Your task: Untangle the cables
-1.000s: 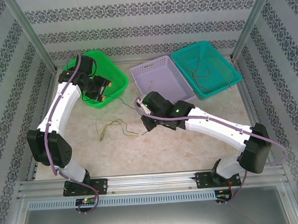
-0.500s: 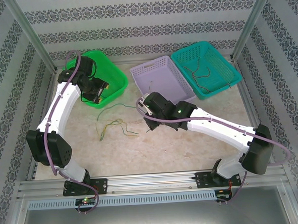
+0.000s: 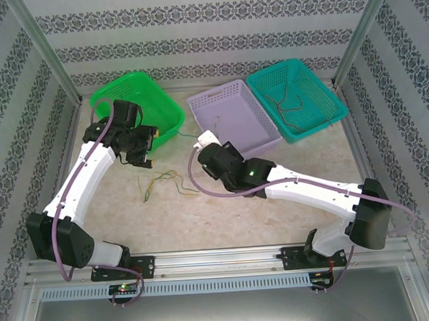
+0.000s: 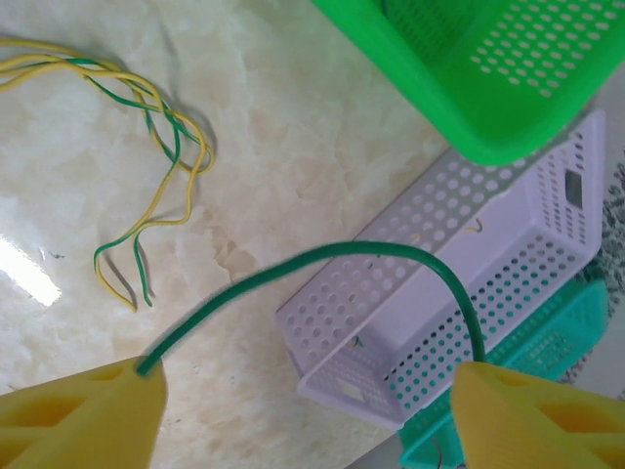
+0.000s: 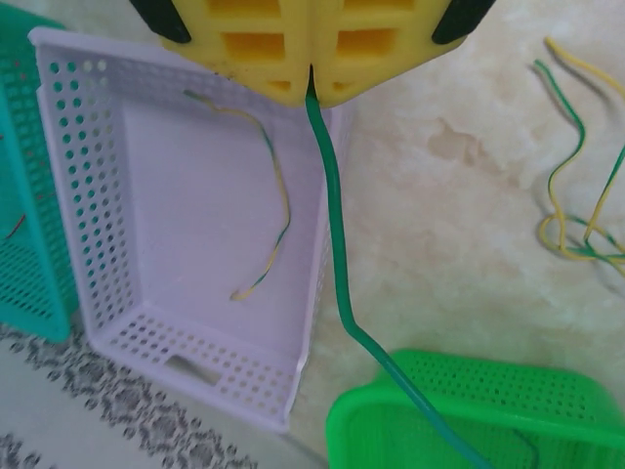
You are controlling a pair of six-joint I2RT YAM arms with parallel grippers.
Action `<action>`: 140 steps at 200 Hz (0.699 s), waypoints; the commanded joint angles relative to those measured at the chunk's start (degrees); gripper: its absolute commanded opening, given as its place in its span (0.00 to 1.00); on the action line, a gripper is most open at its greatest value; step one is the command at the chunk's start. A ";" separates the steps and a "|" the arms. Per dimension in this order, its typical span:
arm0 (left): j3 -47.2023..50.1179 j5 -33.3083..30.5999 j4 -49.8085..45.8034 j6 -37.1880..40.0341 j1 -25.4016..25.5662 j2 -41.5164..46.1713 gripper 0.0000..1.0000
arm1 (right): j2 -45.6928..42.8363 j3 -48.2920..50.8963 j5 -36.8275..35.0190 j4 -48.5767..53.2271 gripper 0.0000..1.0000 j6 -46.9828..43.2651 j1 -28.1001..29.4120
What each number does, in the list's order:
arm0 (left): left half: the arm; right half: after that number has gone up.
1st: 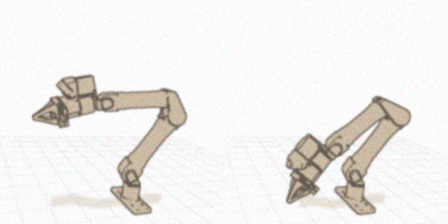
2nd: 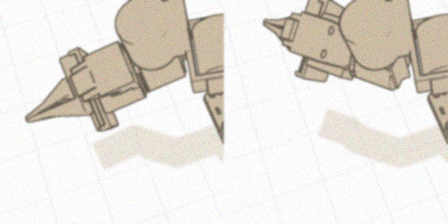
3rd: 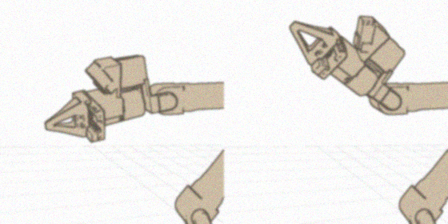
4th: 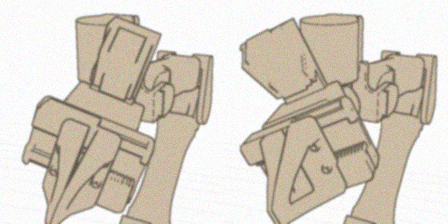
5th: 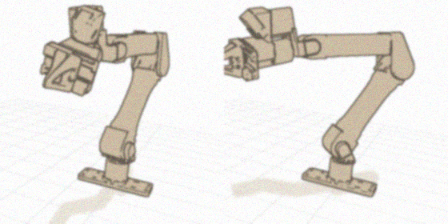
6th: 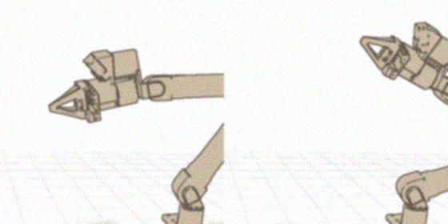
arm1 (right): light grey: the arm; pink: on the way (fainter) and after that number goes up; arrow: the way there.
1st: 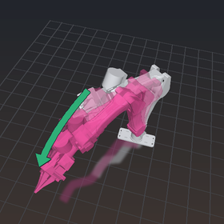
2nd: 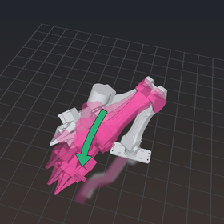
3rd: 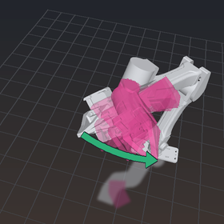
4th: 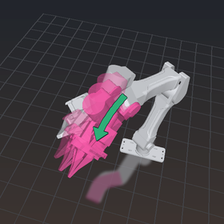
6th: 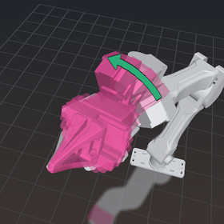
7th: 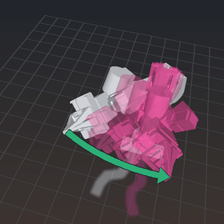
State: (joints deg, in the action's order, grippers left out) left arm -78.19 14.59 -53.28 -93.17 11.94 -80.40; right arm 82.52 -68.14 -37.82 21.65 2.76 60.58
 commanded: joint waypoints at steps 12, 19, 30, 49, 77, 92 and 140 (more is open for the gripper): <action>0.24 -2.82 2.38 -6.82 -0.32 0.99 0.83 | -0.82 3.04 -7.43 -11.28 0.00 -6.77 1.86; 0.68 -3.55 2.74 -7.58 -0.30 1.56 0.83 | -0.92 3.36 -7.44 -11.87 0.00 -7.22 2.07; 1.32 -4.42 2.83 -8.74 -0.35 2.32 0.84 | -1.04 3.78 -7.76 -12.22 0.00 -7.47 2.40; 3.19 -4.84 3.90 -11.55 -0.44 3.69 0.84 | -1.23 4.48 -8.06 -12.73 0.00 -7.93 3.19; 5.95 -4.83 6.42 -16.79 -0.44 5.82 0.85 | -1.33 4.92 -8.48 -12.43 0.00 -7.69 3.64; 6.11 -5.34 6.95 -18.44 -0.47 6.57 0.85 | -1.25 5.04 -8.53 -12.54 0.00 -7.74 3.75; 3.54 -5.27 7.58 -20.26 -0.45 6.87 0.85 | -0.22 4.81 -8.86 -12.22 0.00 -7.51 3.84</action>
State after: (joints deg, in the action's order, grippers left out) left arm -72.66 9.91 -47.29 -110.74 11.90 -74.17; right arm 82.48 -63.57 -44.56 10.39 -4.54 63.66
